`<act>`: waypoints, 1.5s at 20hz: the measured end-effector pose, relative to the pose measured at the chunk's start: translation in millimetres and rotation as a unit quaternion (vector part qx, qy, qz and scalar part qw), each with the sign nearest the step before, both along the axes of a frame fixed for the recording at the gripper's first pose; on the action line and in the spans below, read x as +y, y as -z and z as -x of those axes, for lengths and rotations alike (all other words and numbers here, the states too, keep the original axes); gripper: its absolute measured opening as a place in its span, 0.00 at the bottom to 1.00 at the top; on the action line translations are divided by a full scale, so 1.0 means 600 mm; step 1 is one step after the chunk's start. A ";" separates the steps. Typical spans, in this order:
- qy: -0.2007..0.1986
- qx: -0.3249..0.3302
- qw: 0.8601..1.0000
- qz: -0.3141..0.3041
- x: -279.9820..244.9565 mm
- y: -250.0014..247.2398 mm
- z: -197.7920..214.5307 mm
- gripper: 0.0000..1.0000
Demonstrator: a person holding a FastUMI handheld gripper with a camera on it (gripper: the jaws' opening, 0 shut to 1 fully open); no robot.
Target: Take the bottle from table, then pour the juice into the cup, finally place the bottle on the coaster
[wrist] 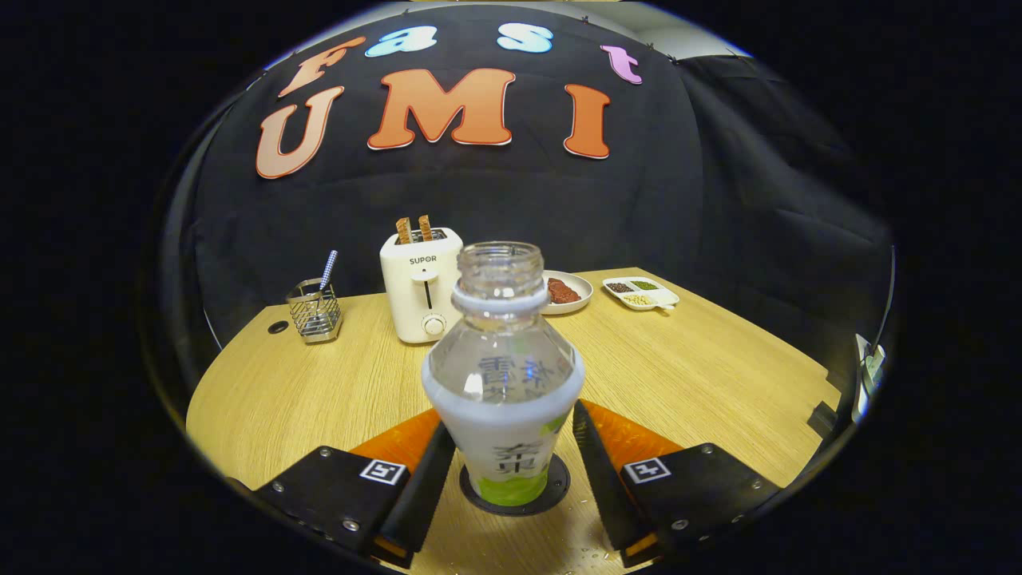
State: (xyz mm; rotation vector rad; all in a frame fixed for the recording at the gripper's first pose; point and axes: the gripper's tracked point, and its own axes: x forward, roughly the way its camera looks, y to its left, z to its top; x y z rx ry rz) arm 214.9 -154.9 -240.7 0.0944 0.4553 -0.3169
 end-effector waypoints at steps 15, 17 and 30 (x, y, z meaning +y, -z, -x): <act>-0.006 -0.079 0.997 -0.027 0.006 -0.177 0.109 0.97; -0.016 -0.108 0.994 -0.024 0.021 -0.239 0.130 0.97; -0.157 -0.187 0.970 -0.010 0.269 -0.475 0.248 0.97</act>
